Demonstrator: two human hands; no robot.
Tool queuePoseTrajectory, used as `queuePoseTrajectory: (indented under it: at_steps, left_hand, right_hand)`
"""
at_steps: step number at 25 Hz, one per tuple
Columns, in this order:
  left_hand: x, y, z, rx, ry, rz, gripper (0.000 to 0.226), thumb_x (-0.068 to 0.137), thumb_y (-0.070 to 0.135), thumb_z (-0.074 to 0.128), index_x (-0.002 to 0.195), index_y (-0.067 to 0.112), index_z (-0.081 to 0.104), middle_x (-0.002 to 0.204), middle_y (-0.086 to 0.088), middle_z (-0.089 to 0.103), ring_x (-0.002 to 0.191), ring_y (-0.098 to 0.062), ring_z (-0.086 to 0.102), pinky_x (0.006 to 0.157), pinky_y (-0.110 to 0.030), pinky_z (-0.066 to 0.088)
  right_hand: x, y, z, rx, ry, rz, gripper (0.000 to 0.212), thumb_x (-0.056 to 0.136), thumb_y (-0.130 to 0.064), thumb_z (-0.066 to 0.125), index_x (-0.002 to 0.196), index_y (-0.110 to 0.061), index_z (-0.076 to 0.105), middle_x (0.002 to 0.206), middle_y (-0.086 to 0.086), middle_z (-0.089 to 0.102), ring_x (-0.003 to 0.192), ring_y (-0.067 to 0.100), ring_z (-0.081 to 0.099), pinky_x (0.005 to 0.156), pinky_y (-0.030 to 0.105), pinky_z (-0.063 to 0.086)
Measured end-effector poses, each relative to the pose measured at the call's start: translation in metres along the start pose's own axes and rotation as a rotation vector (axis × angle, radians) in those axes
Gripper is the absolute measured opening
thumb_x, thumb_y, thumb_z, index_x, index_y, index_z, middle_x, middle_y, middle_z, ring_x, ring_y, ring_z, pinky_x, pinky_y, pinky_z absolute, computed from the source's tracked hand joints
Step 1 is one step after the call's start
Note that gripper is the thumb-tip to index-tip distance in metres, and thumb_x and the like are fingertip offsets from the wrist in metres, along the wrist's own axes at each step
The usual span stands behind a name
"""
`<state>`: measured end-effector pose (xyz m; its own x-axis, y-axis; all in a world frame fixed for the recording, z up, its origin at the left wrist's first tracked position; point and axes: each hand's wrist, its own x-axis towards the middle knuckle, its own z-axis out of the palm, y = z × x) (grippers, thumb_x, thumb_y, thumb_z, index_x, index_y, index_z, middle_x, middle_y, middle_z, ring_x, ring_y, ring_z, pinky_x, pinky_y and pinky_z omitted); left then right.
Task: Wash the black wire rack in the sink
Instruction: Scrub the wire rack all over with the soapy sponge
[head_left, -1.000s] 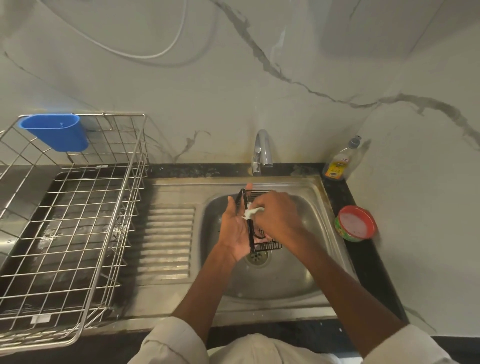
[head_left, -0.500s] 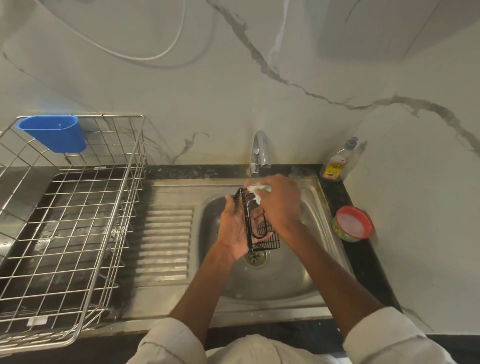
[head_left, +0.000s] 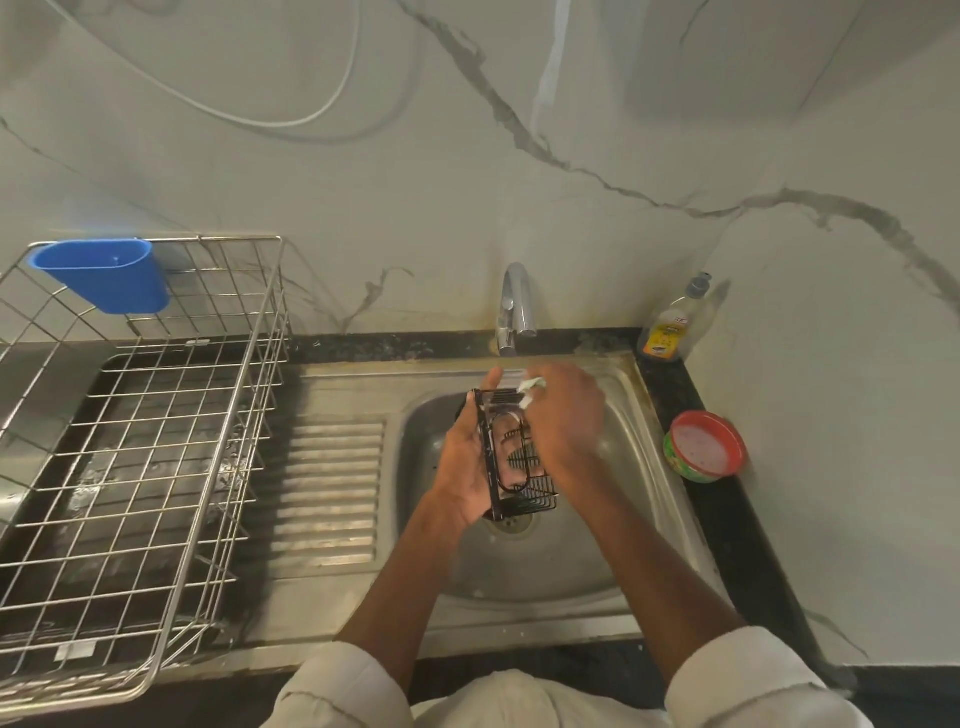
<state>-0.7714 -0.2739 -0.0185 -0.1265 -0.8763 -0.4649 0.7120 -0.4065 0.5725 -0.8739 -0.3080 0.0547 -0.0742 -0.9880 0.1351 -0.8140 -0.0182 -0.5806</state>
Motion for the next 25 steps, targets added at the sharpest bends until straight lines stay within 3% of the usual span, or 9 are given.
queuePoseTrajectory:
  at_steps: [2,5,10,13,15,17,19,21,25]
  left_hand:
    - [-0.005,0.003,0.003,0.036,0.008,-0.015,0.056,0.109,0.061,0.036,0.14,0.026,0.066,0.123,-0.014,0.076,0.105,-0.028,0.073,0.083,-0.045,0.062]
    - [-0.006,-0.004,0.005,0.087,0.006,-0.033,0.055,0.111,0.052,0.035,0.106,0.01,0.07,0.078,-0.004,0.076,0.066,-0.016,0.073,0.055,-0.026,0.057]
    - [-0.012,-0.007,0.009,0.087,-0.031,-0.049,0.064,0.109,0.06,0.036,0.128,0.004,0.061,0.116,-0.017,0.071,0.097,-0.028,0.073,0.077,-0.044,0.064]
    - [-0.013,-0.01,0.012,0.126,-0.025,-0.029,0.066,0.112,0.052,0.033,0.091,0.003,0.073,0.077,-0.008,0.075,0.066,-0.02,0.074,0.063,-0.037,0.064]
    - [-0.011,-0.008,0.012,0.076,-0.023,-0.019,0.065,0.111,0.056,0.035,0.102,0.007,0.078,0.099,-0.011,0.074,0.095,-0.03,0.074,0.087,-0.054,0.064]
    - [-0.007,-0.008,0.007,0.054,0.005,-0.012,0.063,0.11,0.059,0.036,0.125,0.007,0.07,0.111,-0.01,0.071,0.112,-0.033,0.067,0.097,-0.063,0.058]
    - [-0.008,-0.008,0.01,0.123,0.034,-0.032,0.057,0.114,0.049,0.031,0.118,0.005,0.066,0.09,-0.004,0.076,0.09,-0.023,0.075,0.077,-0.046,0.065]
    - [-0.008,-0.012,0.01,0.165,0.037,-0.039,0.049,0.115,0.038,0.027,0.099,0.009,0.063,0.068,0.001,0.072,0.062,-0.013,0.072,0.056,-0.03,0.06]
    - [-0.005,-0.018,0.007,0.152,0.017,-0.056,0.052,0.115,0.045,0.028,0.111,0.012,0.069,0.088,-0.001,0.077,0.087,-0.017,0.071,0.079,-0.043,0.06]
  right_hand:
    - [0.005,0.0,-0.002,0.128,0.041,0.052,0.027,0.09,-0.006,0.072,0.113,-0.02,0.077,0.113,0.0,0.075,0.099,0.013,0.068,0.073,0.015,0.044]
    - [-0.011,-0.015,-0.001,0.253,-0.157,-0.078,0.023,0.087,-0.007,0.076,0.104,-0.022,0.081,0.106,-0.002,0.078,0.095,0.008,0.07,0.085,0.02,0.055]
    - [0.003,-0.002,-0.016,-0.073,-0.131,-0.011,0.025,0.089,-0.006,0.073,0.11,-0.018,0.079,0.108,0.006,0.076,0.091,0.018,0.069,0.072,0.025,0.048]
    - [-0.001,-0.008,-0.015,0.059,-0.199,-0.13,0.027,0.09,-0.003,0.071,0.11,-0.02,0.079,0.112,0.002,0.076,0.093,0.009,0.067,0.084,0.024,0.053]
    - [0.001,-0.001,-0.016,0.017,-0.164,-0.075,0.03,0.089,-0.003,0.072,0.111,-0.021,0.079,0.115,0.002,0.076,0.098,0.013,0.071,0.086,0.03,0.058]
    - [0.003,0.002,-0.018,0.035,-0.102,-0.014,0.028,0.09,-0.006,0.072,0.114,-0.02,0.078,0.117,0.003,0.075,0.097,0.013,0.07,0.077,0.019,0.054]
    - [-0.001,-0.005,-0.017,0.098,-0.151,-0.094,0.025,0.091,-0.007,0.072,0.113,-0.019,0.078,0.113,0.001,0.077,0.083,0.003,0.066,0.066,0.005,0.044]
    - [-0.007,-0.006,-0.013,0.073,-0.205,-0.129,0.022,0.09,-0.011,0.075,0.111,-0.018,0.079,0.107,0.001,0.078,0.079,0.002,0.066,0.067,0.007,0.048]
    - [-0.003,-0.002,-0.02,0.02,-0.213,-0.077,0.024,0.089,-0.014,0.078,0.112,-0.016,0.078,0.108,0.004,0.077,0.08,0.011,0.07,0.069,0.018,0.054]
